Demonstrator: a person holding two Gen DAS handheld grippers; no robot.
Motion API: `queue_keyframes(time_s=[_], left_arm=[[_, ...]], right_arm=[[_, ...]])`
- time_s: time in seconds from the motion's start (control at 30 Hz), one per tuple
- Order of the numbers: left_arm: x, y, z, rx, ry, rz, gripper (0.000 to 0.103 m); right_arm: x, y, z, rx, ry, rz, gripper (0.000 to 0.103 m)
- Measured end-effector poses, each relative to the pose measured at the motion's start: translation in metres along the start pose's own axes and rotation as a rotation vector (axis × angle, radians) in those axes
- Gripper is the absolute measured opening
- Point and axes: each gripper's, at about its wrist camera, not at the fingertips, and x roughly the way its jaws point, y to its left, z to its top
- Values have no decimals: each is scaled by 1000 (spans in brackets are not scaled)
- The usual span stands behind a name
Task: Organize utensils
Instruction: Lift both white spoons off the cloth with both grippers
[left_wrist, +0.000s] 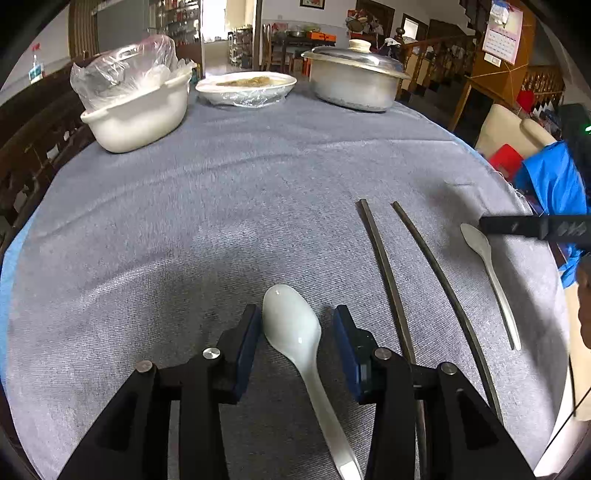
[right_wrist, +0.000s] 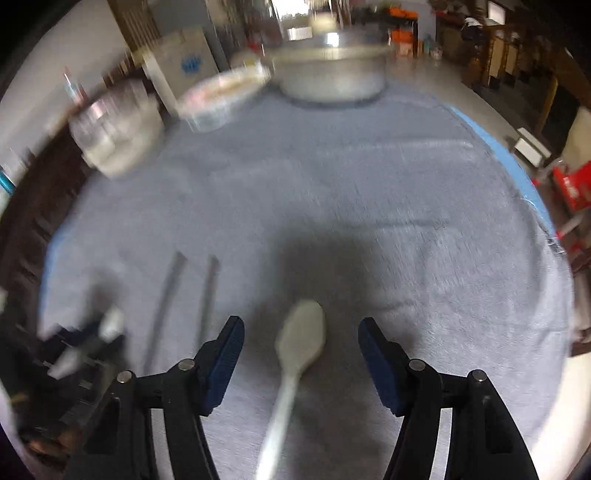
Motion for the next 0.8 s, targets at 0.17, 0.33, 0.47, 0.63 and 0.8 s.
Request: queue_keyframes(time_s=[0.17,0.33,0.47,0.63,0.8], left_arm=[[3,-3,5,39,45,16,38],[8,-3,14,27,85,17,34],[8,-1,13,-9,87,19,33],[-4,10,4,-81,53,58,33],[-38,34,-9,-205,-31,107,33]], right_arm=[[19,12,1,-13,113,-85,52],[22,24,1,-41,97,-125,32],[19,19,-2,-29,85,-106,32],[-9,-12,-23,58,-34,3,32],[-55,-37,-49,153,-204,92,32]])
